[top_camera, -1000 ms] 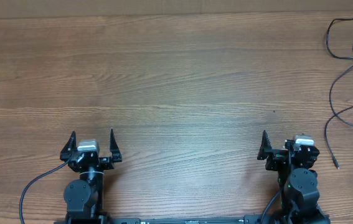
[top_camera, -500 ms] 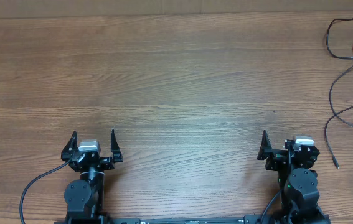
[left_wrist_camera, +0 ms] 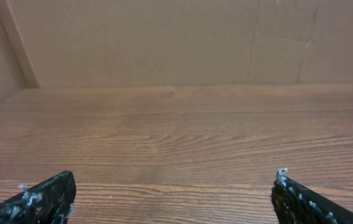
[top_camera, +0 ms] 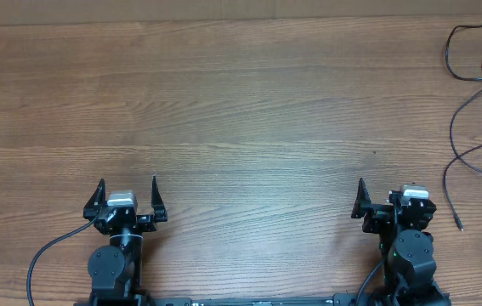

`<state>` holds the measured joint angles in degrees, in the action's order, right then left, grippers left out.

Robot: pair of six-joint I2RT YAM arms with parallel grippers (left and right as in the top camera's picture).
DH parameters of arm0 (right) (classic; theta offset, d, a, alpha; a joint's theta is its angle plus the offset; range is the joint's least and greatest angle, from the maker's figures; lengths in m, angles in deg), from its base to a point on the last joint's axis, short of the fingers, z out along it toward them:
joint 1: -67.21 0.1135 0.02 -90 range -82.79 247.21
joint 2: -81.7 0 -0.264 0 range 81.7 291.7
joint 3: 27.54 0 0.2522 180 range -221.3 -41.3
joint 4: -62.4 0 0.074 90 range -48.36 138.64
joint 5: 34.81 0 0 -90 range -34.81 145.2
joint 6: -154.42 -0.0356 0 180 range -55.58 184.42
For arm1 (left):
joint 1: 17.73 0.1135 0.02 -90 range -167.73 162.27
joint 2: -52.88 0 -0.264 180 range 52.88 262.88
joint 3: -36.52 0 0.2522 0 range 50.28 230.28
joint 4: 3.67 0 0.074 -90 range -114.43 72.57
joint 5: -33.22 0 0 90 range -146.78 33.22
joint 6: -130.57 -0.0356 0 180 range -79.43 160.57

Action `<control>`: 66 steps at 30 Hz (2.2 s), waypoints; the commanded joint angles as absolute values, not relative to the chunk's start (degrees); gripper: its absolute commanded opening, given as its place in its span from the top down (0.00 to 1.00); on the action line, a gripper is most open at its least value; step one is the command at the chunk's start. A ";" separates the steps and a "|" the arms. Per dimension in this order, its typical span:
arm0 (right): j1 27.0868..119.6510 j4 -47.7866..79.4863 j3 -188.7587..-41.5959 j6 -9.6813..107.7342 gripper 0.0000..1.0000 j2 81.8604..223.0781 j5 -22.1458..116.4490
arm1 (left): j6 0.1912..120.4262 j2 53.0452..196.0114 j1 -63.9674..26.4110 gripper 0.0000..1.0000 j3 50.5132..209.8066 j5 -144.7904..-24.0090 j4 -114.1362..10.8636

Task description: Untangle cables

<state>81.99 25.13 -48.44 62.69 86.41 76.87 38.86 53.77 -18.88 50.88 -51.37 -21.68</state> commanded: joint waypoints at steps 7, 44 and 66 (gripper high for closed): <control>82.25 24.52 -48.37 62.27 0.00 85.99 77.39 | 37.76 53.13 -19.25 0.00 50.56 -51.26 -21.46; 67.94 44.03 -41.75 62.34 0.00 81.84 58.33 | 37.79 53.13 -19.25 0.00 50.56 -51.26 -21.44; 66.49 43.88 -41.75 62.93 0.00 81.86 55.10 | 37.79 53.13 -19.25 0.00 50.56 -51.26 -21.44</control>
<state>66.84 43.77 -42.45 62.75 82.54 55.40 38.83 53.77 -18.88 50.88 -51.37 -21.66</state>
